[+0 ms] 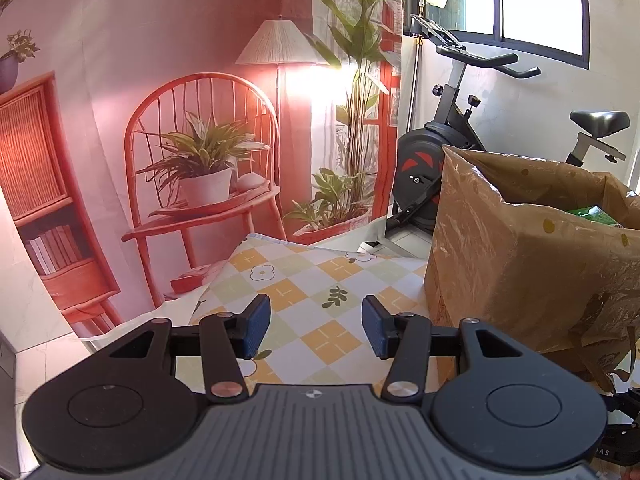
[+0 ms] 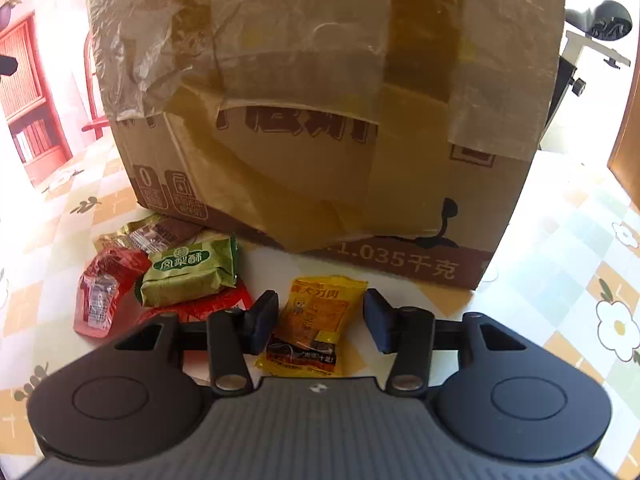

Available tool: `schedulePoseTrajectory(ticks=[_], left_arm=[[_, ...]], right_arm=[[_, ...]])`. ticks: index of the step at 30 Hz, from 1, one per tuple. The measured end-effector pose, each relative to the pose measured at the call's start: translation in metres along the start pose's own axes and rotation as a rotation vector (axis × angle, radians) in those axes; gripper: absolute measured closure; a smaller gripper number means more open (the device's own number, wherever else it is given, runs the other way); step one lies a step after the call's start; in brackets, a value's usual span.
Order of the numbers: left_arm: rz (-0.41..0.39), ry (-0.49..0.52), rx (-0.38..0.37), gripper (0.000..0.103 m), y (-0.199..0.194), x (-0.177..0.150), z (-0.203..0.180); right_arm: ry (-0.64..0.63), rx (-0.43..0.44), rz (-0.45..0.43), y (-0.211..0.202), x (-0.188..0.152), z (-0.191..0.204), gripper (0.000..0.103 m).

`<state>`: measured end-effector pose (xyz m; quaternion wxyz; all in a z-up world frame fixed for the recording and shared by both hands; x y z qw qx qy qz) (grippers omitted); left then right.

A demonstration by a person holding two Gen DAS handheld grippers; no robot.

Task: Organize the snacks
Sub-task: 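Grasp the yellow packet with the right gripper while the left lowers toward the red packet, then grasp the red wrapped packet with the left gripper and lift it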

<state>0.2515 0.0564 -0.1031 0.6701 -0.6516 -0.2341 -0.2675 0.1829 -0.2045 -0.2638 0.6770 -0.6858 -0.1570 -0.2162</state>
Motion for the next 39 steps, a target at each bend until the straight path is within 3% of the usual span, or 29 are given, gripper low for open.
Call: schedulePoseTrajectory(ticks=[6,10,18,25,30,39], left_arm=[[0.057,-0.045,-0.116,0.049,0.028,-0.036,-0.035],[0.088,0.010,-0.163,0.045,0.040,-0.053,-0.068],[0.182,0.074,-0.223,0.045,0.061,-0.100,-0.109],[0.232,0.049,-0.230,0.044,0.068,-0.123,-0.125],[0.253,-0.001,-0.246,0.035,0.073,-0.128,-0.132],[0.260,0.013,-0.196,0.032,0.087,-0.130,-0.137]], right_arm=[[-0.017,0.001,-0.003,-0.003,-0.006,-0.001,0.052],[-0.015,0.017,-0.031,-0.009,-0.014,-0.010,0.065],[-0.031,0.064,-0.063,-0.012,-0.018,-0.013,0.067],[-0.013,0.085,-0.070,-0.014,-0.020,-0.016,0.067],[-0.012,0.087,-0.072,-0.013,-0.020,-0.016,0.067],[-0.015,0.089,-0.071,-0.013,-0.019,-0.015,0.067]])
Point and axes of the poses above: each gripper's, at about its wrist camera, not at the fingertips, and y roughly the way its jaws point, z to its left, x to its top, the point moved 4 cm from there along y, roughly the way its jaws point, and after that the axes turned 15 degrees about z, right-handed, at the moved point
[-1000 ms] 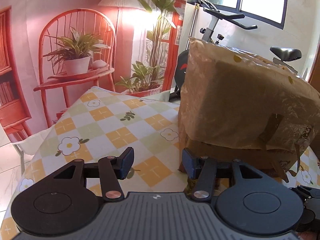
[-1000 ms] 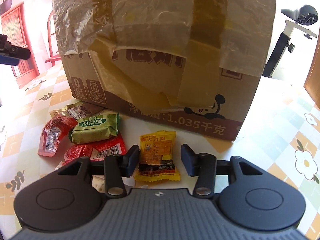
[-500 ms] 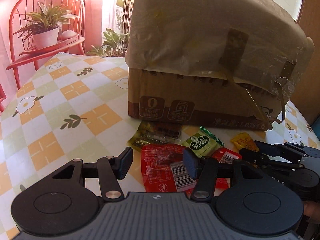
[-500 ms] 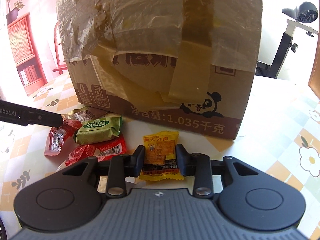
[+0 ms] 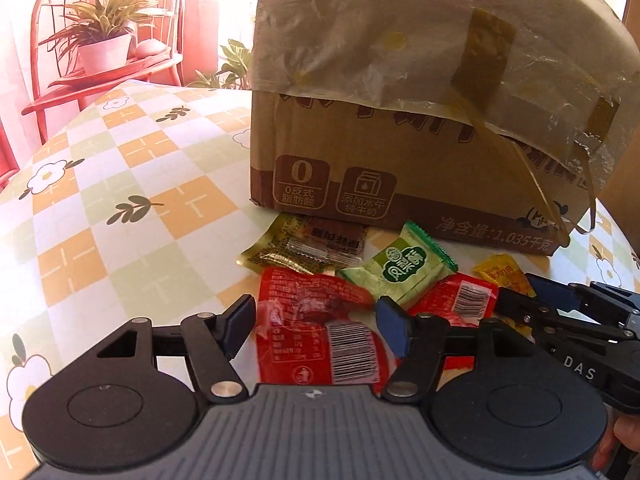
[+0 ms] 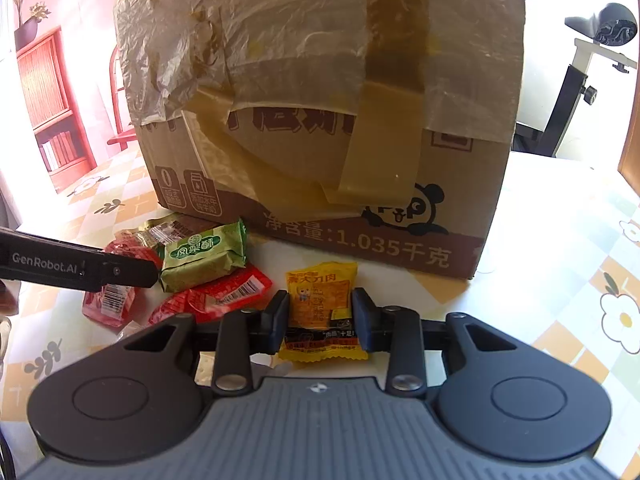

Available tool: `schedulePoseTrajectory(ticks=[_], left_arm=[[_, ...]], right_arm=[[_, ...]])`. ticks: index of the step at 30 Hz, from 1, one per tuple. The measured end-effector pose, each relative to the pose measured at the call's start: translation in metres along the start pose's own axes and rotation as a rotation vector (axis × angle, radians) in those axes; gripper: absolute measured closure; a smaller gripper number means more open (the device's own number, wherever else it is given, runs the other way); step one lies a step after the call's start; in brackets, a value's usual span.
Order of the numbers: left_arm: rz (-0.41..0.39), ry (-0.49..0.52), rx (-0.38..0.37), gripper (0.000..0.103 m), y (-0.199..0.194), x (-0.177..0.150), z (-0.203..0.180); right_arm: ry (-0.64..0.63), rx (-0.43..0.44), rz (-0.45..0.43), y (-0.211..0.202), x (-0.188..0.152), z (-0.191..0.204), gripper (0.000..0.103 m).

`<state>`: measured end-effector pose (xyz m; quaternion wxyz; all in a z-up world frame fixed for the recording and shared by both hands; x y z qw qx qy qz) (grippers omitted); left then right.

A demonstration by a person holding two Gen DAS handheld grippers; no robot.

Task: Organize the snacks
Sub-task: 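Grasp the red wrapped packet with the left gripper and lift it, then carry the yellow and red packets up over the box opening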

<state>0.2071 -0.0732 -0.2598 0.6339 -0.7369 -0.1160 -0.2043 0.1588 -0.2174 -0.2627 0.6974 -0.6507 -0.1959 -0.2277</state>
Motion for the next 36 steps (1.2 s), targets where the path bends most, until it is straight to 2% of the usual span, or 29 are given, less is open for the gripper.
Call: schedulePoseTrajectory(ticks=[2,3,4,6,9,17,22,26,31,36], left_arm=[[-0.007,0.012,0.008,0.038,-0.001,0.001,0.002],[-0.008,0.016,0.016,0.050,-0.002,0.001,0.003],[-0.008,0.015,0.022,0.053,-0.003,0.000,0.004],[-0.012,-0.007,-0.023,0.066,-0.006,-0.001,0.009],[-0.039,-0.007,-0.042,0.075,-0.014,-0.007,0.012],[-0.096,0.053,-0.056,0.088,-0.038,-0.016,0.007],[-0.072,0.104,-0.047,0.087,-0.034,-0.022,-0.003],[-0.047,0.084,-0.029,0.082,-0.027,-0.024,0.000],[-0.069,0.064,-0.037,0.089,-0.031,-0.022,0.007],[-0.104,0.048,-0.036,0.089,-0.041,-0.018,0.012]], right_arm=[[0.001,0.000,0.001,0.000,0.000,0.000,0.066],[0.000,0.000,0.001,0.000,0.000,0.000,0.066],[-0.001,-0.001,0.000,0.000,0.000,0.000,0.066],[-0.002,-0.002,0.001,0.000,0.000,0.000,0.066],[-0.003,-0.003,0.001,0.001,0.000,0.001,0.066],[-0.003,-0.003,0.002,0.001,0.000,0.001,0.066],[-0.005,-0.002,0.001,0.000,0.000,0.001,0.066],[-0.014,0.001,0.002,0.000,-0.001,0.002,0.066],[-0.013,0.003,0.001,0.000,-0.001,0.002,0.066],[-0.012,0.003,-0.002,0.000,0.000,0.001,0.067]])
Point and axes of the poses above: each gripper's, at about its wrist camera, not at the fingertips, and y roughly the way its jaws point, z to its left, x to its top, the point moved 4 cm from there along y, roughly the way its jaws point, and after that the axes turned 15 degrees about z, right-handed, at the moved point
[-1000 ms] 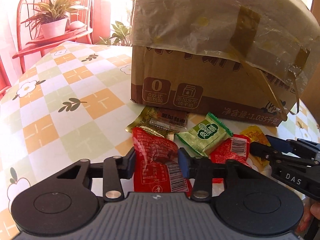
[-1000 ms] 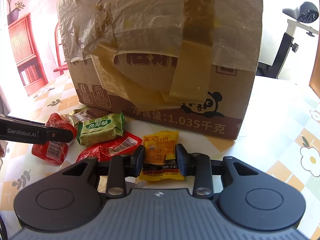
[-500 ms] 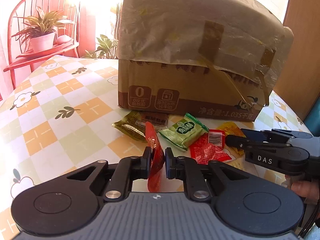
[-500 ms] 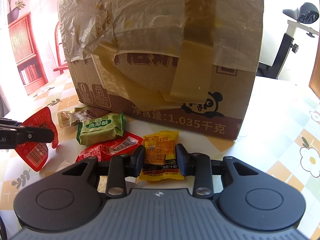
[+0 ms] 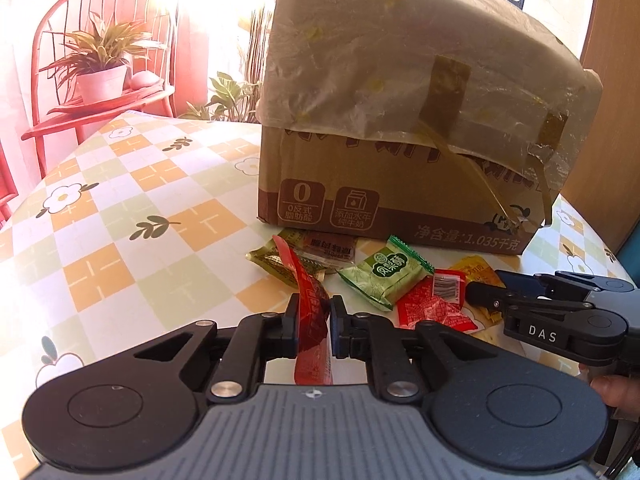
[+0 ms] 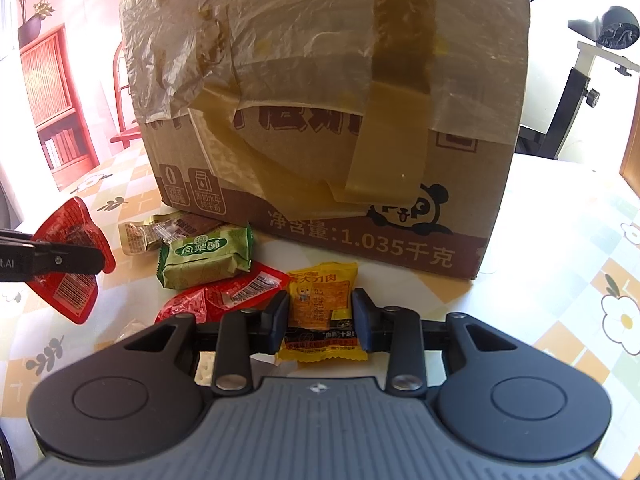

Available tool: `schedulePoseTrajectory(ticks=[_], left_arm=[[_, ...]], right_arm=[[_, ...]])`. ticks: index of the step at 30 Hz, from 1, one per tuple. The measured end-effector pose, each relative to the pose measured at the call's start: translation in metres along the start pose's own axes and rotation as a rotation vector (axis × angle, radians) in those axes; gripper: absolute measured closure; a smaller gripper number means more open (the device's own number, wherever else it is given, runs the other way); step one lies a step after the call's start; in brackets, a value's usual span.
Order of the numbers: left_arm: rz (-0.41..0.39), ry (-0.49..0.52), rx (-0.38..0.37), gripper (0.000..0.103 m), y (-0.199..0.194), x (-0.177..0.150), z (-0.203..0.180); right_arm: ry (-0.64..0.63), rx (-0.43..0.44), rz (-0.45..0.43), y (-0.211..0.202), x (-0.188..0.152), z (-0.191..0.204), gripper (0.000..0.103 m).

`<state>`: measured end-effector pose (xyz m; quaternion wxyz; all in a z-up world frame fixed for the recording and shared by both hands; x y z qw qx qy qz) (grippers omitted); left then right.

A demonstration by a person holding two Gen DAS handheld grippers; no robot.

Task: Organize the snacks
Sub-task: 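Carry the yellow and red packets up over the box opening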

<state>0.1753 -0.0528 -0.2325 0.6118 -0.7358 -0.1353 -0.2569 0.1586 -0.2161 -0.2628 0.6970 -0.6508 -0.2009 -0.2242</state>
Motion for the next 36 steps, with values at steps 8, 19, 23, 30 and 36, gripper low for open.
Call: schedulePoseTrajectory(ticks=[8,19,23,30,36], left_arm=[[-0.076,0.005,0.004,0.089,-0.027,0.008,0.006],[-0.124,-0.025,0.005,0.088,-0.043,0.016,0.016],[-0.156,-0.021,0.006,0.088,-0.054,0.023,0.020],[-0.252,-0.001,0.024,0.088,-0.084,0.057,0.025],[-0.362,0.047,0.014,0.088,-0.113,0.108,0.014]], right_arm=[[0.003,0.002,-0.036,-0.016,-0.002,-0.001,0.068],[-0.100,0.096,-0.083,-0.049,0.001,0.021,0.068],[-0.156,0.171,-0.120,-0.059,0.015,0.040,0.068],[-0.254,0.283,-0.246,-0.095,0.056,0.070,0.068],[-0.234,0.263,-0.400,-0.134,0.112,0.062,0.068]])
Point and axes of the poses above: each gripper's, at about its wrist camera, not at the fingertips, and y roughly the way its jaws point, z to its left, x to its top, the point moved 4 cm from there along y, roughly the way its jaws point, and after that the axes turned 15 degrees about z, right-handed, at the moved point
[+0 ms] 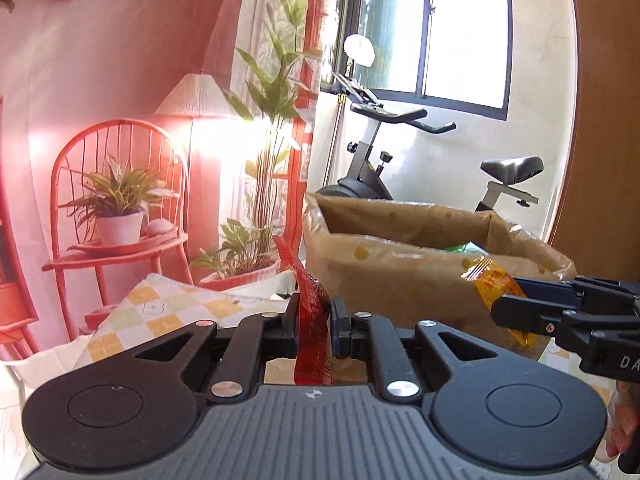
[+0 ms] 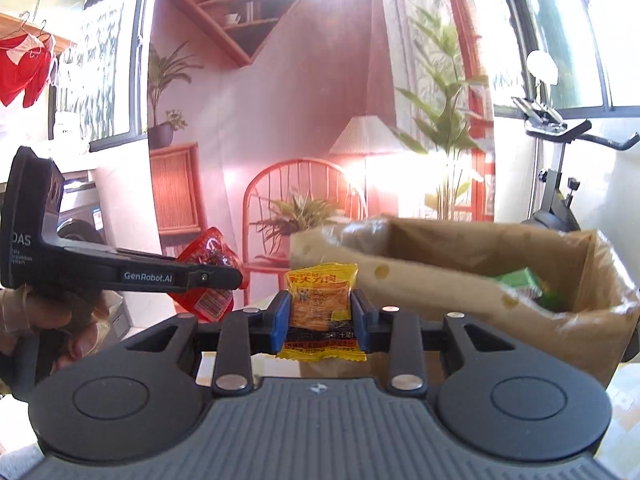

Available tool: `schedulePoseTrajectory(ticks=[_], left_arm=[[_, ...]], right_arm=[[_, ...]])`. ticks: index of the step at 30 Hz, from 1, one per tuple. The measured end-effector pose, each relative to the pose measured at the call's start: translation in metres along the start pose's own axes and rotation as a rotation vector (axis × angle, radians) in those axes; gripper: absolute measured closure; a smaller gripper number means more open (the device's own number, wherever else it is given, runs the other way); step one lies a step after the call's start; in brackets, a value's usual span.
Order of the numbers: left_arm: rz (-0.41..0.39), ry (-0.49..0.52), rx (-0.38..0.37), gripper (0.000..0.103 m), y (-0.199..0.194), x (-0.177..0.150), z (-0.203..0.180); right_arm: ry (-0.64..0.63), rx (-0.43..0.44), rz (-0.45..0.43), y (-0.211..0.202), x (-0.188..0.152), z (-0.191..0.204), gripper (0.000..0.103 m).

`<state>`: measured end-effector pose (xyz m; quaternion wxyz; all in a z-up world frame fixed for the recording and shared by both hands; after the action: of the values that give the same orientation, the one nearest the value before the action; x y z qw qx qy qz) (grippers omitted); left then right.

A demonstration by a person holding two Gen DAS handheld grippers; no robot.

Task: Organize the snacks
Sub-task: 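Carry the yellow and red packets up over the box opening, then open both grippers to drop the packets into the box, then withdraw both tools from the box toward the remaining snacks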

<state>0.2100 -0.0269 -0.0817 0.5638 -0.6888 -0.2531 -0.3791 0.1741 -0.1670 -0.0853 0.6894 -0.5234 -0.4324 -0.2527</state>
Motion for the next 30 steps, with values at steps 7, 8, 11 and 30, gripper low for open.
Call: schedulePoseTrajectory(ticks=[7,8,11,30], left_arm=[[-0.062,0.066,-0.039,0.088,0.024,0.064,-0.034],[-0.060,0.071,-0.042,0.088,0.030,0.070,-0.040],[-0.040,0.074,-0.064,0.088,0.052,0.087,-0.059],[0.096,0.201,-0.064,0.055,0.057,0.065,-0.046]], right_arm=[[0.056,-0.240,0.008,-0.003,0.038,-0.063,0.068],[0.063,-0.271,0.029,-0.002,0.037,-0.075,0.068],[0.111,-0.320,0.071,-0.004,0.029,-0.100,0.068],[0.220,-0.255,0.035,-0.036,-0.002,-0.092,0.050]])
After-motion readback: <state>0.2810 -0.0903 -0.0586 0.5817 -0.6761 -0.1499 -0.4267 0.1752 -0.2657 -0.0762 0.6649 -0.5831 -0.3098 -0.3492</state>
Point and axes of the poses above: each gripper's, at about its wrist camera, not at the fingertips, and y roughly the way its jaws point, z to its left, x to its top, the point moved 4 cm from there along y, roughly the way its jaws point, and after that the axes turned 15 degrees about z, right-handed, at the moved point
